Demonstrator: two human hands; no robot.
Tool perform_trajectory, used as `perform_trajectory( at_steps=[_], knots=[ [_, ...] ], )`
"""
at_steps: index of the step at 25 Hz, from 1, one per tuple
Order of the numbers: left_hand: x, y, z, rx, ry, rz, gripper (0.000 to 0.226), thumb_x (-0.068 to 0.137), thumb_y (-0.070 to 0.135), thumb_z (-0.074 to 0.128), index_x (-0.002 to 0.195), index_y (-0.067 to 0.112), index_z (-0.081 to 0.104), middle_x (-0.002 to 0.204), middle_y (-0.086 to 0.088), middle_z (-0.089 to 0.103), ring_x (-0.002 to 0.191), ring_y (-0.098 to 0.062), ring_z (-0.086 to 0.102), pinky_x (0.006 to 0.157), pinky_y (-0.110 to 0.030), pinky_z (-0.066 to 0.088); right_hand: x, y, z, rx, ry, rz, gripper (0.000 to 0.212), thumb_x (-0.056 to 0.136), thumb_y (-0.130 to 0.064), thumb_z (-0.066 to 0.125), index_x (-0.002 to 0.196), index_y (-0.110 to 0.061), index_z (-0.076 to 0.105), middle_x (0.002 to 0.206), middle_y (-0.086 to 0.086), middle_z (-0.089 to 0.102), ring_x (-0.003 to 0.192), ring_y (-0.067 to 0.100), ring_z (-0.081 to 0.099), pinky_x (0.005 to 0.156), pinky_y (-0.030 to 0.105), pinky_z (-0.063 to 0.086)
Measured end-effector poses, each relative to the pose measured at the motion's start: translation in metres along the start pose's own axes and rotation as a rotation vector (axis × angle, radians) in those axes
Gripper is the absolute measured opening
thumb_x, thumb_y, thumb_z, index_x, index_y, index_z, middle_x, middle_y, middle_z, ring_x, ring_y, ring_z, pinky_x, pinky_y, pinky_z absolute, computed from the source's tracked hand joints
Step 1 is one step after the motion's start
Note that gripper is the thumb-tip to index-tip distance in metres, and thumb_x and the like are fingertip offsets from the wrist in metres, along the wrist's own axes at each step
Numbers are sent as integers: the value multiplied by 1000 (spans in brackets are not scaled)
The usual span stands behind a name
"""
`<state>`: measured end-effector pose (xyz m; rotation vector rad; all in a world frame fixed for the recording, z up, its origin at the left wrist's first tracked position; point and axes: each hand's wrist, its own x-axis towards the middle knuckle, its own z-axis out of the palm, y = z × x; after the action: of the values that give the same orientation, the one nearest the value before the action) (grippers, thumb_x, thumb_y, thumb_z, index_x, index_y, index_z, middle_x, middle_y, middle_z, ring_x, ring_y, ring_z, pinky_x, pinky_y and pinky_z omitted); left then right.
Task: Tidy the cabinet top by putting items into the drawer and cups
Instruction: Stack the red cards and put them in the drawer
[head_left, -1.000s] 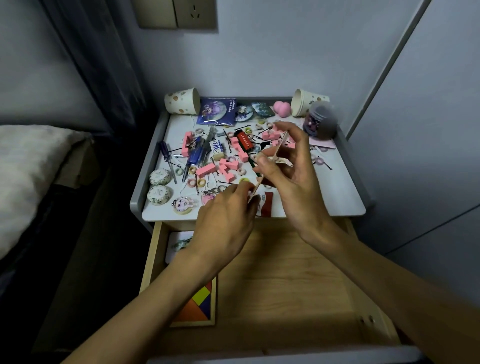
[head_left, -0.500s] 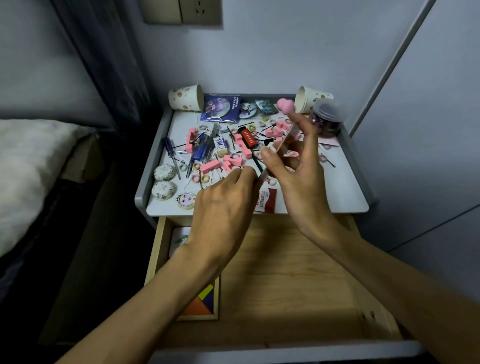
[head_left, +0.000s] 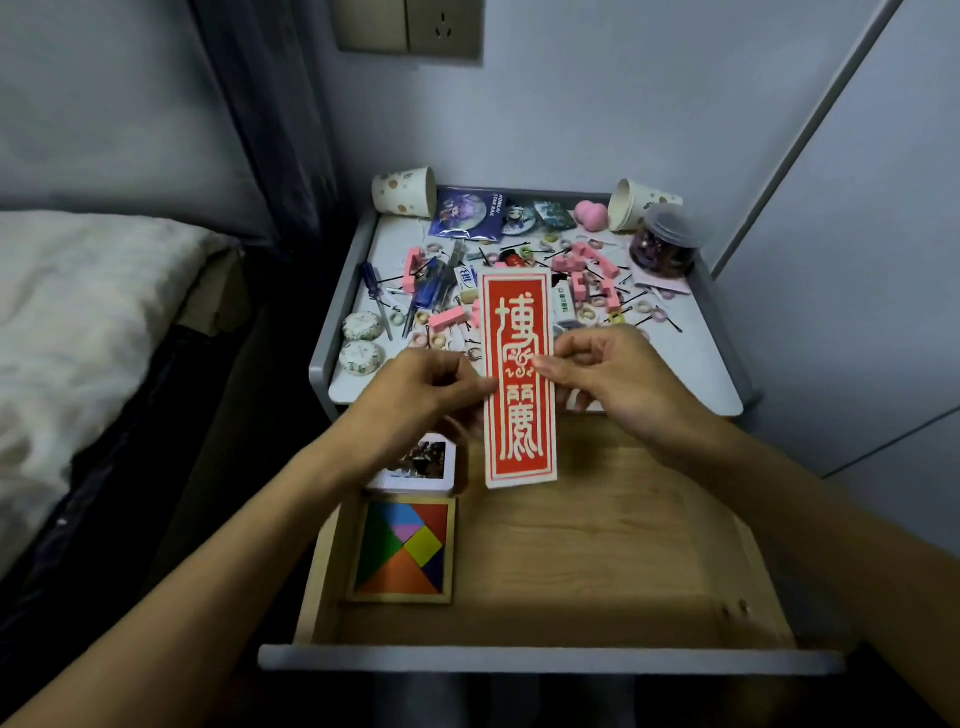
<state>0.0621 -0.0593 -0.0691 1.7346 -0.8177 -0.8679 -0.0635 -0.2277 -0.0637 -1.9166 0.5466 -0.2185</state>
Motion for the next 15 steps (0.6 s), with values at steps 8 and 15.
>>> perform_trajectory(
  at_steps=[8, 15],
  knots=[
    [0, -45, -33, 1227, 106, -385, 41, 95, 47, 52, 116, 13, 60, 121, -12, 62, 106, -29, 60, 74, -31, 41, -52, 68, 65, -337, -150, 261, 8, 93, -24, 62, 86, -20, 65, 88, -4, 73, 69, 3, 68, 58, 14, 49],
    [2, -54, -22, 1098, 146, -374, 31, 97, 38, 50, 109, 12, 62, 113, -12, 64, 101, -29, 62, 72, -31, 43, -22, 119, 92, 12, -50, 606, 22, 95, -17, 60, 111, -2, 62, 98, 11, 72, 70, 15, 68, 57, 19, 52]
  ],
)
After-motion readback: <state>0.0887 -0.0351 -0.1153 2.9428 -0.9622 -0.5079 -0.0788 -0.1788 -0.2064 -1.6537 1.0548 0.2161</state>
